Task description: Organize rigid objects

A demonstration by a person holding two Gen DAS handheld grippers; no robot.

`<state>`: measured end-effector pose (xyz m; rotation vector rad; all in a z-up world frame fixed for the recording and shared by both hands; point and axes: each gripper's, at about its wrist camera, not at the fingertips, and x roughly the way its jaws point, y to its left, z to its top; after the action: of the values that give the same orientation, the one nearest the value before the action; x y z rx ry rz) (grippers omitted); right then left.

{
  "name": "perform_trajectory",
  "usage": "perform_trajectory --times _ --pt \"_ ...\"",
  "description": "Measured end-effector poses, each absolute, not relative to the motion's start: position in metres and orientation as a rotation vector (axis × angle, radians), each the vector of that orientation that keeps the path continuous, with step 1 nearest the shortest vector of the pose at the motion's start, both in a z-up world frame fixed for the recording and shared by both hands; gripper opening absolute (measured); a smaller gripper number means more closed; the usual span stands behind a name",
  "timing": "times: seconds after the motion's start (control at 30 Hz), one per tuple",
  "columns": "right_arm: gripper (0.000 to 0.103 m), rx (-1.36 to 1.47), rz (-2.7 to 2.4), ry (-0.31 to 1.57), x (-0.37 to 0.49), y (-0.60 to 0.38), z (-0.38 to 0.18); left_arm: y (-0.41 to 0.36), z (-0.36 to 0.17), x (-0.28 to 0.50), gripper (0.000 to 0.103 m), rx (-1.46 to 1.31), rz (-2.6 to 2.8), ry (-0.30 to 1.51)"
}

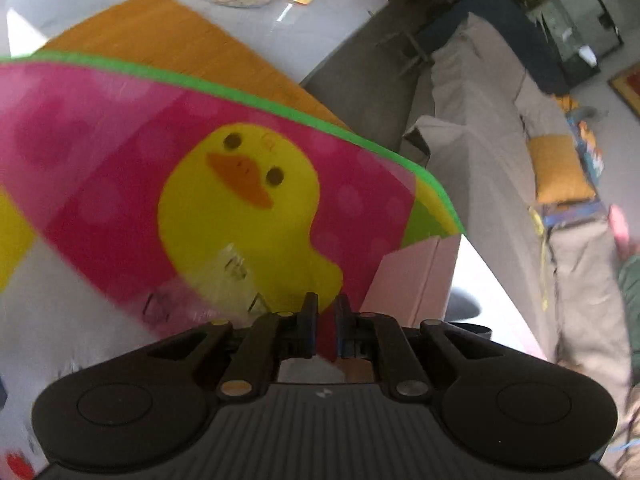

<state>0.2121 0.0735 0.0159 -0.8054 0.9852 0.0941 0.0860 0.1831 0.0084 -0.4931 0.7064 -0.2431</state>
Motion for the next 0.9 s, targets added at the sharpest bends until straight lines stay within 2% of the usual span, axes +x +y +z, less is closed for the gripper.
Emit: perform_trajectory --times 0.1,0.27,0.37,0.43,0.5,0.57,0.7,0.9 --pt "0.008 -0.783 0.169 1.022 0.187 0.067 0.023 0.188 0.009 0.085 0.011 -0.523 -0.241 0.691" --pt "0.008 -0.709 0.333 1.060 0.127 0.048 0.035 0.198 0.014 0.079 0.011 -0.571 -0.223 0.654" --pt "0.008 -0.567 0.411 1.014 0.088 0.022 0.060 0.194 0.017 0.076 0.011 -0.553 -0.249 0.651" --pt "0.008 -0.466 0.410 0.889 0.062 -0.005 0.083 0.187 0.019 0.076 0.014 -0.540 -0.276 0.639" --pt "0.014 -0.402 0.376 0.764 0.037 -0.031 0.097 0.181 0.020 0.077 0.016 -0.571 -0.361 0.638" --pt "0.026 -0.315 0.314 0.700 0.018 -0.062 0.102 0.175 0.021 0.076 0.016 -0.631 -0.439 0.636" --pt "0.028 -0.181 0.157 0.651 0.003 -0.121 0.085 0.158 0.032 0.065 0.013 -0.560 -0.411 0.625" --pt "0.029 -0.027 0.024 0.660 0.000 -0.179 0.047 0.143 0.042 0.059 0.015 -0.459 -0.402 0.594"
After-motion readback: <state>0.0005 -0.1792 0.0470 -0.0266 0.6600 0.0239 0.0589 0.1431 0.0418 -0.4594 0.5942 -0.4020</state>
